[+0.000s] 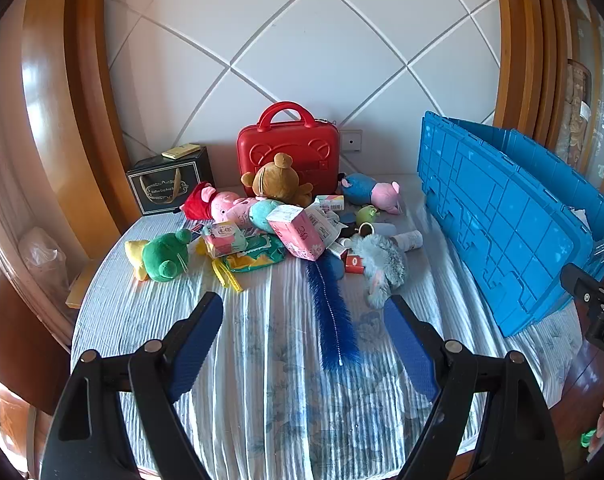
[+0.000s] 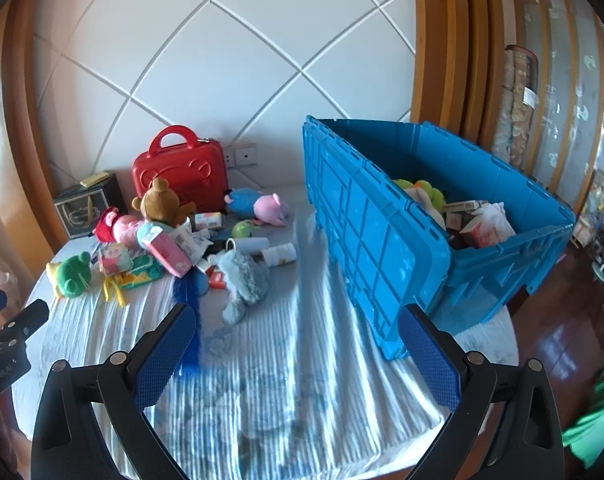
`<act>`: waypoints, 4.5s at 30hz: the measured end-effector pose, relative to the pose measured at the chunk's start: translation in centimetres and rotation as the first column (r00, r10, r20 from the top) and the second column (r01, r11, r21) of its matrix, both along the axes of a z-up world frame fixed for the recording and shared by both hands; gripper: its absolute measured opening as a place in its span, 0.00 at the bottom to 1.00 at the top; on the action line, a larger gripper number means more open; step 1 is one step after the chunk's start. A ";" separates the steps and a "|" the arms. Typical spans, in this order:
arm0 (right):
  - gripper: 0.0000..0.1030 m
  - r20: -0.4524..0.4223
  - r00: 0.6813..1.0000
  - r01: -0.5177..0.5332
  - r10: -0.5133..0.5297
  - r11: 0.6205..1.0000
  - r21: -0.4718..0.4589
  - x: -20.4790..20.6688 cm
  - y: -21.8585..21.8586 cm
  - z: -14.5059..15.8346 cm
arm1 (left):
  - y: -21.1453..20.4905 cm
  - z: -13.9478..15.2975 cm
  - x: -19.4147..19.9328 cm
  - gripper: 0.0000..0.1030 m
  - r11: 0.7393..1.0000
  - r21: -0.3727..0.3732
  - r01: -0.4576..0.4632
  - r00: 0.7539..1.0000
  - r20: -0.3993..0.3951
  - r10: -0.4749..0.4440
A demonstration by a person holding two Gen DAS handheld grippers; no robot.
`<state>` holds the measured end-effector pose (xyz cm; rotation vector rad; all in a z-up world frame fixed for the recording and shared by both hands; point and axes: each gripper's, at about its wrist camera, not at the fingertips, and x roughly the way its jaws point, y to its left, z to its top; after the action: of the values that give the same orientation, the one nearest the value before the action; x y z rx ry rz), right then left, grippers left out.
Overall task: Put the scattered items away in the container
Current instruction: 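Move both tools toward the pile of items on the table, then grasp the pink tissue pack with the left tool while the right tool grasps the white wipe packet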
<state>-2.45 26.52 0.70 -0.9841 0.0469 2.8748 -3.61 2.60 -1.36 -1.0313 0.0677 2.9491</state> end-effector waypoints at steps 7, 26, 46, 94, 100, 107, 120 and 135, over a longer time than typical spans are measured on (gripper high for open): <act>1.00 0.002 1.000 -0.010 0.010 1.000 0.004 -0.3 -0.2 -0.1 | 0.1 -0.3 -0.4 0.80 1.000 0.000 -0.002 1.000 -0.002 0.002; 1.00 0.016 0.998 -0.058 0.058 0.998 -0.002 -1.2 -0.1 -0.7 | -0.2 -0.4 -0.4 0.80 0.999 0.007 -0.033 0.999 0.017 0.033; 1.00 0.080 0.978 -0.188 0.191 0.982 -0.034 -6.1 0.0 -4.1 | 0.6 -3.4 -3.6 0.80 0.992 -0.046 -0.116 0.987 0.107 0.120; 0.93 0.423 0.865 -0.254 0.271 0.962 -0.098 -36.5 -7.7 -19.8 | -4.9 -20.7 -38.3 0.80 0.990 -0.022 -0.136 0.884 0.448 0.131; 0.75 0.438 0.822 -0.338 0.363 0.931 -0.138 -37.7 -10.8 -21.3 | -7.9 -23.7 -34.0 0.80 0.988 0.007 -0.157 0.846 0.516 0.130; 0.75 0.479 0.784 -0.374 0.395 0.916 -0.144 -37.4 -12.5 -23.2 | -8.4 -21.1 -34.1 0.80 0.985 0.037 -0.170 0.890 0.435 0.137; 0.49 0.403 0.746 -0.528 0.530 0.840 -0.126 -41.5 -20.8 -23.3 | -11.7 -26.5 -29.8 0.77 0.971 0.099 -0.215 0.805 0.581 0.119; 0.48 0.500 0.573 -0.598 0.649 0.748 -0.287 -35.6 -22.8 -26.5 | -14.1 -21.2 -32.1 0.71 0.947 0.086 -0.309 0.871 0.425 0.245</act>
<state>-38.02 3.68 -25.76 -2.2619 -0.2945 2.9685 -35.71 -11.46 -22.53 -1.7380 -0.3344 2.8299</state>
